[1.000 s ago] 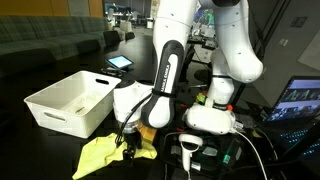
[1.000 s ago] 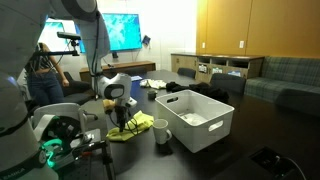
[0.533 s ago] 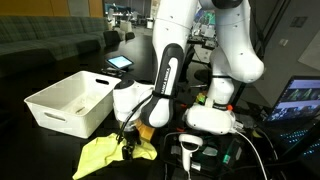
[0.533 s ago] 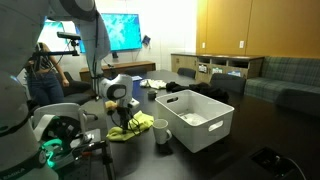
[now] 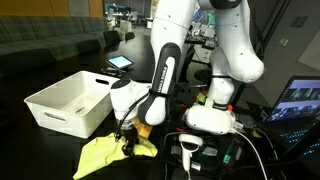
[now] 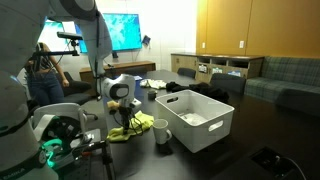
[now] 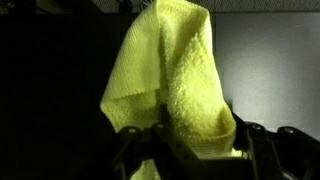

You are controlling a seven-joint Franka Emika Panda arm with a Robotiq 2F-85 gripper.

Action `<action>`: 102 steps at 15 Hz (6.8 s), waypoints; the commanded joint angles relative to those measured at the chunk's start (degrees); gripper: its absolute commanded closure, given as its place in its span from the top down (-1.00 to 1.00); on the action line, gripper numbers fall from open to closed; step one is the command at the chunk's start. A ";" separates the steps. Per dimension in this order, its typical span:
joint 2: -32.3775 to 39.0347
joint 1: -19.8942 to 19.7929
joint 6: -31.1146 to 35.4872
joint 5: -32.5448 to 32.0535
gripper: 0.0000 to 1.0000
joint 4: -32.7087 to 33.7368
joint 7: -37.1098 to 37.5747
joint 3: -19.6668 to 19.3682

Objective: Pick up the two cloths and put them in the box, then pick up the seal tape and marker and put them in the cup

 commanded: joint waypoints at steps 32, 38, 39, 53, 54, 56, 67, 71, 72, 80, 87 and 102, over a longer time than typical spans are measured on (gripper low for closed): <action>-24.21 -10.65 -57.72 -19.86 -0.94 20.02 30.83 8.65; -29.29 -14.86 -56.98 -19.87 -0.94 19.91 28.70 7.81; -30.10 -15.76 -57.28 -19.90 -0.94 20.68 28.35 7.64; -18.35 -26.34 -53.93 -16.94 -0.94 45.75 12.93 1.85; -16.07 -26.77 -53.32 -16.07 -0.94 47.91 12.20 1.14; -12.03 -27.41 -52.62 -14.15 -0.94 51.54 10.17 -0.06; -1.73 -28.35 -50.41 -7.94 0.05 59.56 5.40 -3.47; -4.45 -28.80 -50.54 -7.26 0.66 54.60 -0.29 -3.13; -5.43 -28.76 -50.33 -7.11 0.80 52.53 -1.35 -3.20; -14.21 -30.15 -49.41 -3.82 1.00 30.54 -15.92 -2.35; -18.64 -30.79 -45.26 3.03 1.00 13.98 -20.21 -1.80; -18.00 -26.47 -22.56 11.33 1.00 -2.39 -23.25 5.14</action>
